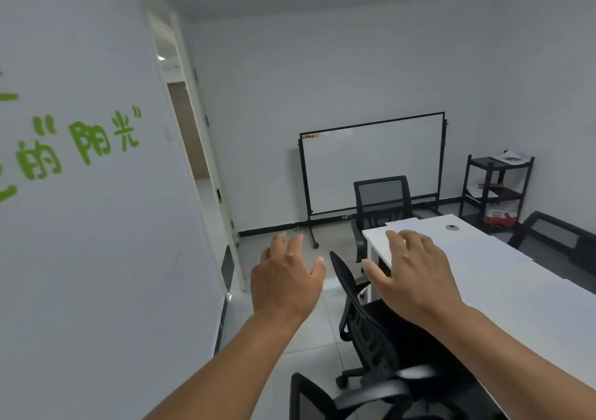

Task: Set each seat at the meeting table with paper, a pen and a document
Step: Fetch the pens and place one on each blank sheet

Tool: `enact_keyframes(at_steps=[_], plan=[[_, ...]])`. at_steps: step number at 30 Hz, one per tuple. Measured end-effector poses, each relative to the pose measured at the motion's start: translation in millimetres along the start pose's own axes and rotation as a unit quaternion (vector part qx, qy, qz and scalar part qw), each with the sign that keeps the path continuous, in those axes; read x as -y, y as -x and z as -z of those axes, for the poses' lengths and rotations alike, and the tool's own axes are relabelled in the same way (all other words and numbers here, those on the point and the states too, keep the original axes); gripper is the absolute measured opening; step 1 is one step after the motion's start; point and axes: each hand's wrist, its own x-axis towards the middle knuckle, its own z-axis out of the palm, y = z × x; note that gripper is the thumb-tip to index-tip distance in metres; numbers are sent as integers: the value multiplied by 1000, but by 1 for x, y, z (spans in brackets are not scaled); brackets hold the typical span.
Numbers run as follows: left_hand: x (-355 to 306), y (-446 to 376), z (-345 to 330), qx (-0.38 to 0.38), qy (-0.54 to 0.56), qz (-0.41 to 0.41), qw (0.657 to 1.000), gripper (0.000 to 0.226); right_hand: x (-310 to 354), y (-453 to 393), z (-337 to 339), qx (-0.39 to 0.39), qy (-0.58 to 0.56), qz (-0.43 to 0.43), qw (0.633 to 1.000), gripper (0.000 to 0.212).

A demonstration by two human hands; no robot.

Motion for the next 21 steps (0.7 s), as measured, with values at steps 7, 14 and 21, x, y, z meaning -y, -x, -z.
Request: enact_keyframes(at_steps=[7,14,21], plan=[[100,-79,-21,34,3,1,999,71,81,-65,-72,29,11,1,1000,98],[196,-176,-43,101,-21,-36,994,72,170,-140,-139,44,17,-39,998,87],[269,-253,-46,120,-35,-38,991,70,242,-210,-171,54,43,-44,997,62]])
